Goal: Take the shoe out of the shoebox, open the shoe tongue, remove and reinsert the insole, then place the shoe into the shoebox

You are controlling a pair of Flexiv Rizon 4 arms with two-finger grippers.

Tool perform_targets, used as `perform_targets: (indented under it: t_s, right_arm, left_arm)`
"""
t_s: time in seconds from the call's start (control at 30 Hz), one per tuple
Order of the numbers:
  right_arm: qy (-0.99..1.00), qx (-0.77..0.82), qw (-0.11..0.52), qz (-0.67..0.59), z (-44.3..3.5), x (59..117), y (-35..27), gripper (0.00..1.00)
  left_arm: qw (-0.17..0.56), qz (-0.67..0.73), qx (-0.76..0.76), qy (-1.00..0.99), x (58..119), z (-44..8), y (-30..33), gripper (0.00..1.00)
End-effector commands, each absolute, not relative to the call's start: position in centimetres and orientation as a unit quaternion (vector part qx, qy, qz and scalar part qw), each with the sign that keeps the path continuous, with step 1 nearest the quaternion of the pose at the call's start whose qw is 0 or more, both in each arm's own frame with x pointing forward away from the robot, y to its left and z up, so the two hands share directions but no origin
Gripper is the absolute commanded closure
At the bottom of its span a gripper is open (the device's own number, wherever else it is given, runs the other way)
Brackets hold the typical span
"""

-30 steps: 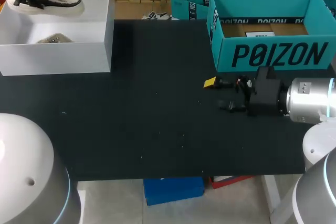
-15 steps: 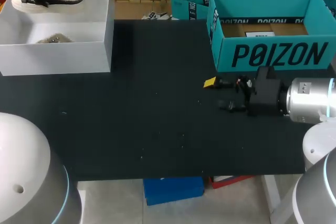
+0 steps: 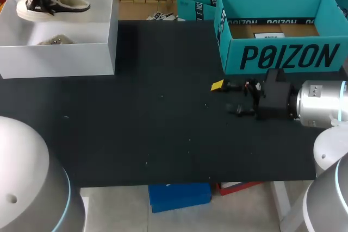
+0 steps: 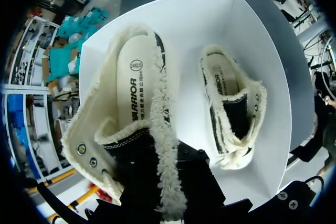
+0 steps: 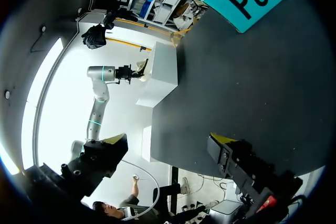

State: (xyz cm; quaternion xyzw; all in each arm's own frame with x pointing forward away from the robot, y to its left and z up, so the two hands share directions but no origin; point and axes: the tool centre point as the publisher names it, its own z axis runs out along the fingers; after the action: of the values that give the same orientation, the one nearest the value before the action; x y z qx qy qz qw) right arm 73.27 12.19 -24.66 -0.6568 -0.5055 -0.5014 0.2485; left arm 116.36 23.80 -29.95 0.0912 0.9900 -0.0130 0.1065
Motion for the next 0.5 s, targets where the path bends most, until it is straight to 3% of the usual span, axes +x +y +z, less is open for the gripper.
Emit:
perform_targets:
  t_s: [0.03, 0.5]
  right_arm:
    - [-0.505, -0.657, 0.248, -0.501, -24.6, 73.3, 12.2, 0.0]
    - [-0.505, -0.657, 0.248, -0.501, -24.6, 73.3, 12.2, 0.0]
  left_arm:
    - [0.102, -0.013, 0.088, 0.991, 116.3, -30.8, 23.6, 1.0]
    - [0.082, -0.004, 0.071, 0.994, 116.4, -33.5, 23.6, 1.0]
